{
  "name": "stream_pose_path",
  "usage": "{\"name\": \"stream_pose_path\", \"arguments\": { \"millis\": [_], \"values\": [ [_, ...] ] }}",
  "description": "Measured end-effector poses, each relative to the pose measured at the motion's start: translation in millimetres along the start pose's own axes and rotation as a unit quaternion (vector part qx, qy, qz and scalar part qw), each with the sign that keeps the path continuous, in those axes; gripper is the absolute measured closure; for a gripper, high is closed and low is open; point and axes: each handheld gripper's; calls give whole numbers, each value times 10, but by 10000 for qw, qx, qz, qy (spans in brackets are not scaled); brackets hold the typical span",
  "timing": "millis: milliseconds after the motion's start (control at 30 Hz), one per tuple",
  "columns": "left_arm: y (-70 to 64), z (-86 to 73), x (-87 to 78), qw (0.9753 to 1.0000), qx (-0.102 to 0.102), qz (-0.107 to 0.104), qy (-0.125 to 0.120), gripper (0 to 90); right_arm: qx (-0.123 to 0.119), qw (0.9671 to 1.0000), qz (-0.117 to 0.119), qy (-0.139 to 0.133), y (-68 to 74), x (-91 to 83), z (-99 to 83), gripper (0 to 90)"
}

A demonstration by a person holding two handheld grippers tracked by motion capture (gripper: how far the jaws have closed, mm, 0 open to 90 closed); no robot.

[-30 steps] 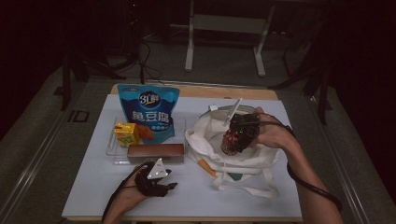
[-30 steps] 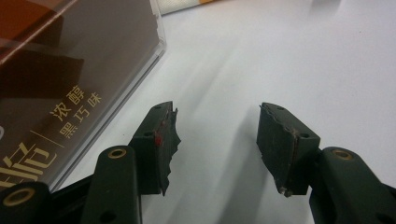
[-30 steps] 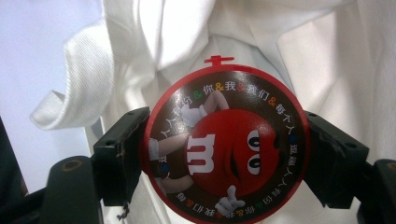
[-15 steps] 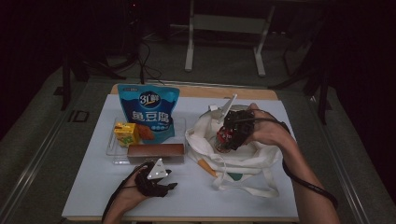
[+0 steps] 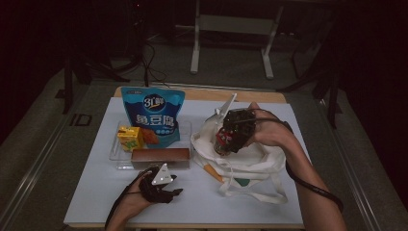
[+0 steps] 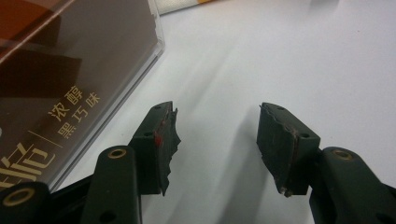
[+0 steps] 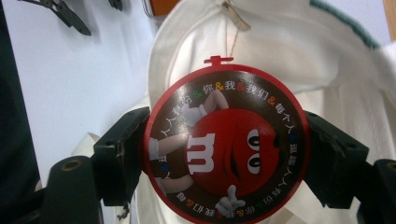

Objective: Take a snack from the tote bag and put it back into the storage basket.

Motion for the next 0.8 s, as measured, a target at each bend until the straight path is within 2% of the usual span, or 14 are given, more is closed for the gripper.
{"name": "stream_pose_path", "arguments": {
  "millis": [533, 800],
  "values": [
    [-4, 1, 0, 10000, 6, 2, 4, 464, -336, 9993, 72, -131, 85, -51, 350, 240],
    [0, -1, -5, 10000, 23, -2, 9, 463, -382, 9991, 144, -126, 96, 2, 464, 240]
  ]
}}
Point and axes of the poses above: each handheld gripper's, and its own axes: x roughly forward along the jaws, z roughly out of its top, y roughly to its left
